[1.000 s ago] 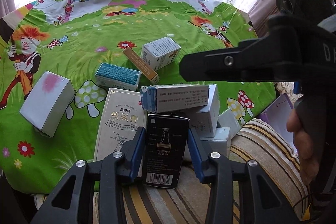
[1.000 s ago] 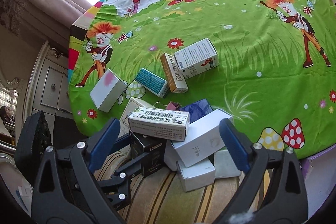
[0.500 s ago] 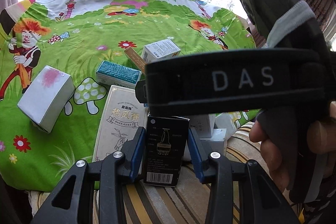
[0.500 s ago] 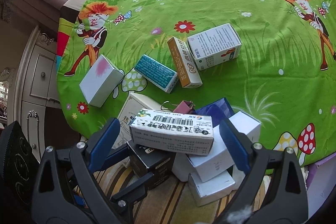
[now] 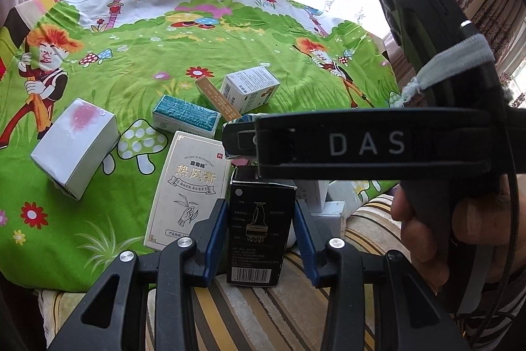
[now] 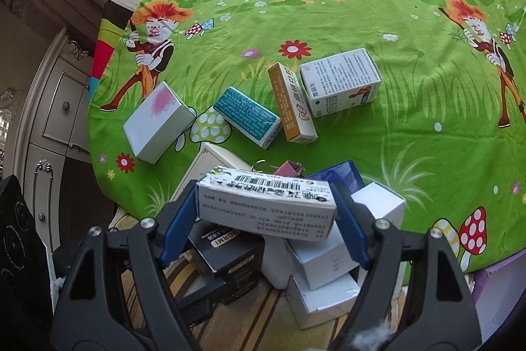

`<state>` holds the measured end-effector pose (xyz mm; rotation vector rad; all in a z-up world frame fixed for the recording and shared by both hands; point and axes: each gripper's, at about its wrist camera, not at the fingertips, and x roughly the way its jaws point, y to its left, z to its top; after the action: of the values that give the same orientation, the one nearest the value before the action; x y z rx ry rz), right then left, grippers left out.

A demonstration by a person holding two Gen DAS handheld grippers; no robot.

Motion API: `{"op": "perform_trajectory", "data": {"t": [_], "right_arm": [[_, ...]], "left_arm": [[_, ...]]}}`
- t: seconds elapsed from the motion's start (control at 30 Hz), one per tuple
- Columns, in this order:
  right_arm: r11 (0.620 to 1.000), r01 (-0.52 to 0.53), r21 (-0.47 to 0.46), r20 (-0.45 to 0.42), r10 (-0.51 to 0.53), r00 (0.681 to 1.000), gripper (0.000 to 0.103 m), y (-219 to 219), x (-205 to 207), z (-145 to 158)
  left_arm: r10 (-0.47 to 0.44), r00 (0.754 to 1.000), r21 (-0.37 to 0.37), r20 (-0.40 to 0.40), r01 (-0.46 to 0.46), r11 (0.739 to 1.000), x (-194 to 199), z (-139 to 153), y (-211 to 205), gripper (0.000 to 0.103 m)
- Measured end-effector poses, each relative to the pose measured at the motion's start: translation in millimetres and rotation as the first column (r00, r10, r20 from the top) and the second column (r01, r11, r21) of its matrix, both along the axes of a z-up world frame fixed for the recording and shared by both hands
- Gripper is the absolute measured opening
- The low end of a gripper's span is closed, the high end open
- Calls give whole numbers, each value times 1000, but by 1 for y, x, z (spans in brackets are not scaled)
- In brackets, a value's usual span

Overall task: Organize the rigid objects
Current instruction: 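Close left tool on the black box while right tool grasps the long white box, then carry both held boxes over the purple-rimmed storage box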

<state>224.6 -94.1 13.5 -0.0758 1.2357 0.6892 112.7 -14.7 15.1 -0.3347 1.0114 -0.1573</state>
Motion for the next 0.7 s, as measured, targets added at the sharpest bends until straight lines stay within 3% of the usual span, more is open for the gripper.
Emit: {"op": "perform_trajectory", "data": {"t": [0.3, 0.7], "right_arm": [[997, 39, 69, 161, -50, 986, 81, -38, -27, 44], [987, 149, 67, 297, -162, 941, 81, -114, -67, 69]], "left_arm": [[29, 999, -50, 40, -27, 998, -18, 18, 2, 41], [-10, 997, -97, 80, 17, 995, -36, 40, -24, 41]]}}
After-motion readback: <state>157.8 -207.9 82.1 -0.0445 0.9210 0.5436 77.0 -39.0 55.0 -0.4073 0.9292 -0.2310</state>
